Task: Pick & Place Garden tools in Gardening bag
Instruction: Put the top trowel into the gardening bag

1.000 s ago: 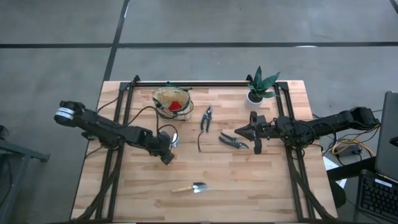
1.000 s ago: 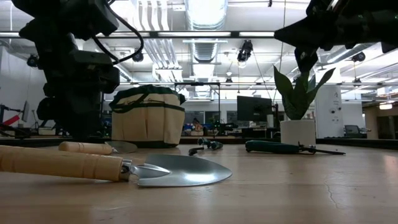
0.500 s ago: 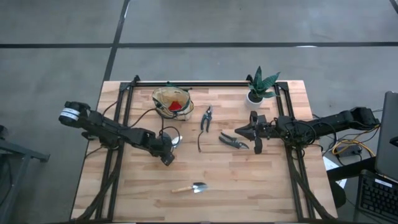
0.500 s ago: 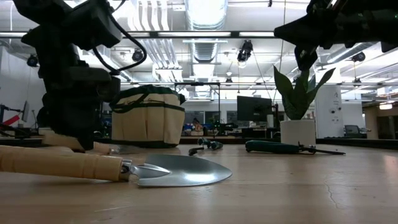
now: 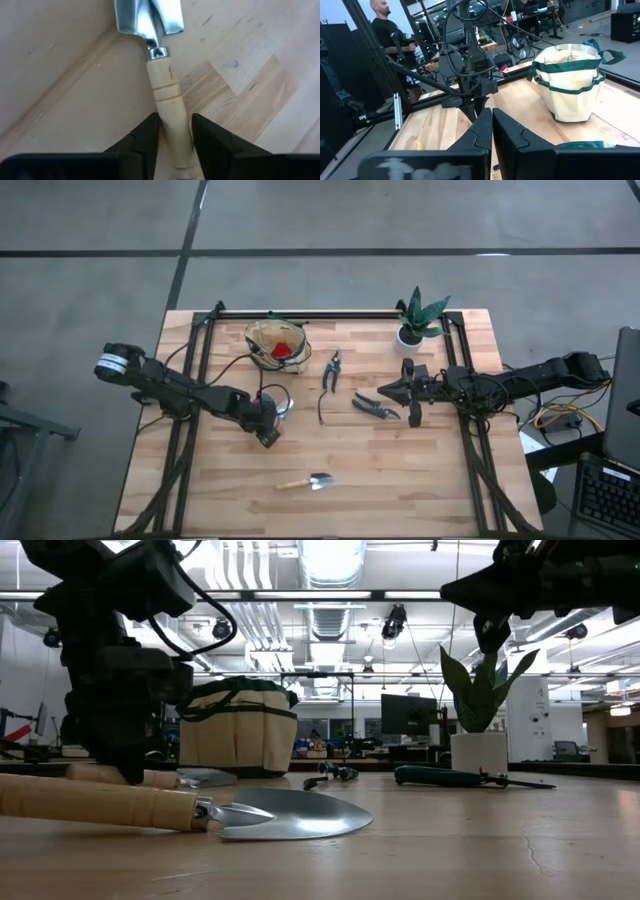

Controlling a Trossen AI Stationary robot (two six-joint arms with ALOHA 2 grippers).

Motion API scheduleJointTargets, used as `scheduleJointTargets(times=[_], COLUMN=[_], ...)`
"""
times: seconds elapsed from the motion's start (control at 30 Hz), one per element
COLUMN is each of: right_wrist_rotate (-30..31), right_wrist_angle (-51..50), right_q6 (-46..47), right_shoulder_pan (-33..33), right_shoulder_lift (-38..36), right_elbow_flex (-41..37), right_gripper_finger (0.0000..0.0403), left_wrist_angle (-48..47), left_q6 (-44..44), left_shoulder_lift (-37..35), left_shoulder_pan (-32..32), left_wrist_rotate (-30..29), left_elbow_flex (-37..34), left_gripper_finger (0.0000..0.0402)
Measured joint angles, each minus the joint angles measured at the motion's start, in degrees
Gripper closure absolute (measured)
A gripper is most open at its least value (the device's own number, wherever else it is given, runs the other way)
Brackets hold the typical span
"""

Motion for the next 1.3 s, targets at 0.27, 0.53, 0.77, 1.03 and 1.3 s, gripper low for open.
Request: scheduleJointTargets(times=[0.27,0.53,0.77,1.03,1.3], right_wrist_rotate=[0.0,0.0,0.1,0.1,0.2], right_wrist_angle=[0.0,0.0,0.0,-0.1,-0.2], right_q6=[0.0,0.0,0.0,-0.2,-0.2], right_shoulder_pan=[0.0,0.0,0.0,0.0,0.0], right_shoulder_lift=[0.0,0.0,0.0,0.0,0.0], right_elbow_flex=[0.0,0.0,0.0,0.0,0.0], right_gripper_finger=[0.0394,0.0394,0.0394,0.0394,0.0394], left_wrist_angle=[0.0,-1.2,-3.8,-6.0,-6.0], left_q6=[1.6,2.0,2.1,1.9,1.9], left_shoulder_lift=[0.0,-1.4,-5.1,-6.3,-6.3], left_shoulder_pan=[0.0,0.0,0.0,0.0,0.0], left_wrist_rotate=[-0.1,0.9,0.8,0.2,-0.3], left_elbow_flex=[0.0,0.5,0.4,0.0,0.0], left_gripper_finger=[0.0331,0.0321,0.0322,0.0322,0.0322])
